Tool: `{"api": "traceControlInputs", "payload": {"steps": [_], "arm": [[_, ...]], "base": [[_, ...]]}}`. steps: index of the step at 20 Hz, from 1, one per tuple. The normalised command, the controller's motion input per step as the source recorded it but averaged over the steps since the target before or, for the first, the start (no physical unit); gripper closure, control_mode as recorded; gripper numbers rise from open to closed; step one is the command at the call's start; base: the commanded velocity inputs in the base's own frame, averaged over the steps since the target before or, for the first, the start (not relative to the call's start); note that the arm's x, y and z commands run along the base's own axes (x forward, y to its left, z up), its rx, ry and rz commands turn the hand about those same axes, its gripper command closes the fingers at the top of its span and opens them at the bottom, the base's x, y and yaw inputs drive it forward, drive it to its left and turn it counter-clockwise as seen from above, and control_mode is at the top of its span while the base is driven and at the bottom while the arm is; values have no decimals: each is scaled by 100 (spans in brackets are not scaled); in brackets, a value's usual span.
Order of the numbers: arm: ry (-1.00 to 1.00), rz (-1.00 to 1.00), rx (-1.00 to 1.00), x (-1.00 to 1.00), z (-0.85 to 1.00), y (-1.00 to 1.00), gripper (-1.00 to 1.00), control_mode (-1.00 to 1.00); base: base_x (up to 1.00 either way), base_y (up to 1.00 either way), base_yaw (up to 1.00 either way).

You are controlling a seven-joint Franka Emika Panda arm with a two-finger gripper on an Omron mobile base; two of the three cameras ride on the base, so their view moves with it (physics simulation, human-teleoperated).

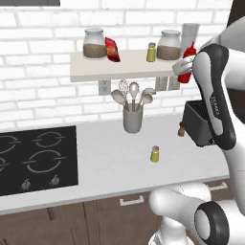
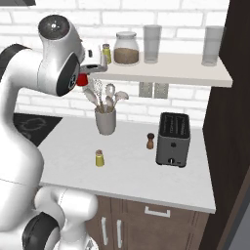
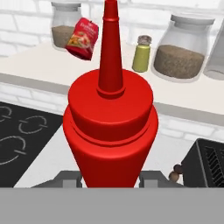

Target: Put the shaker and condiment bottle from the counter next to their counterparts in the cabinet.

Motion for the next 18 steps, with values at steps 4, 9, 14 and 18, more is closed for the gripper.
{"api": "traceControlInputs", "payload": {"steps": [4,9,14,18], "arm": [[-12,0,-3,8,2,59,100,-100],[-3,0,-2,30,1,62,100,-100],[0,0,0,32,11,52,100,-100],[0,0,0,19,19,31,100,-100]], "base": [[0,0,0],[0,0,0],[0,0,0],[0,0,0]]}}
